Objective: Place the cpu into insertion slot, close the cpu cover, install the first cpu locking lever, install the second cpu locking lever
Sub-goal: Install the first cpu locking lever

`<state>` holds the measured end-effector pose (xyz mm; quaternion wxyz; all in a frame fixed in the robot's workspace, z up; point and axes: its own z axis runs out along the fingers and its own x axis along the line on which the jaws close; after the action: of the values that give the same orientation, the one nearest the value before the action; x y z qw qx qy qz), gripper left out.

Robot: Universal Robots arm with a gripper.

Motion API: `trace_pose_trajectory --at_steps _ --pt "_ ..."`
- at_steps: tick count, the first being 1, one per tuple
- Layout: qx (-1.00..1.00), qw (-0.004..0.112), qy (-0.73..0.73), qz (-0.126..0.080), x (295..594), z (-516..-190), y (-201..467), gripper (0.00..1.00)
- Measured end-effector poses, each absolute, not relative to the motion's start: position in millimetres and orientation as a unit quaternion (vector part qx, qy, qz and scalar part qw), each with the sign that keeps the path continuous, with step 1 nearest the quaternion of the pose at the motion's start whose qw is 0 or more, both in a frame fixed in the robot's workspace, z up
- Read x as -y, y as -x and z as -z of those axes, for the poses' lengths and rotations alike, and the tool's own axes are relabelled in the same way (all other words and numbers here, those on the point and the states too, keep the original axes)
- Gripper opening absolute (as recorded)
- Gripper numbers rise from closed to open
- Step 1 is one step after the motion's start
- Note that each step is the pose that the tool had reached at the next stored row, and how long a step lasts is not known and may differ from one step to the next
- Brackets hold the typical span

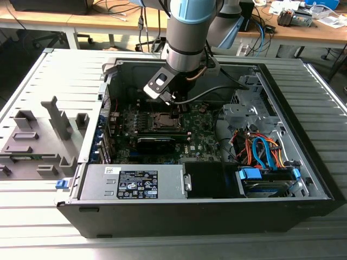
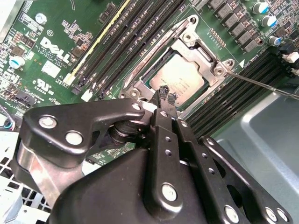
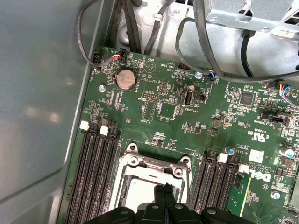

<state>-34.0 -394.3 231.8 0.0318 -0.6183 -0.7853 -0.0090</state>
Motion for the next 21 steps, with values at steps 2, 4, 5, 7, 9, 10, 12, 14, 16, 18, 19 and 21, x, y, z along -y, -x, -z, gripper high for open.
trace_pose_trajectory --at_steps 2,4,5,7,9,10,12,14,16,18,19,21 --pt "0.786 0.032 0.617 0.009 394.3 -231.8 34.0 0.11" --pt "0.787 0.032 0.616 0.009 394.3 -231.8 34.0 0.11" --pt "0.788 0.032 0.615 0.009 394.3 -231.8 33.9 0.11" --pt "0.789 0.032 0.614 0.009 394.3 -231.8 34.0 0.11" --pt "0.789 0.032 0.613 0.009 394.3 -231.8 34.0 0.11" --pt "0.790 0.032 0.613 0.009 394.3 -231.8 33.9 0.11" --pt "0.791 0.032 0.611 0.009 394.4 -231.8 33.9 0.11" --pt "0.792 0.032 0.610 0.009 394.3 -231.8 34.0 0.11" --pt "0.793 0.032 0.608 0.009 394.3 -231.8 34.0 0.11" --pt "0.794 0.031 0.606 0.009 394.3 -231.8 34.0 0.11" --pt "0.795 0.031 0.606 0.009 394.3 -231.8 33.9 0.11" --pt "0.796 0.031 0.604 0.009 394.3 -231.8 34.0 0.11"
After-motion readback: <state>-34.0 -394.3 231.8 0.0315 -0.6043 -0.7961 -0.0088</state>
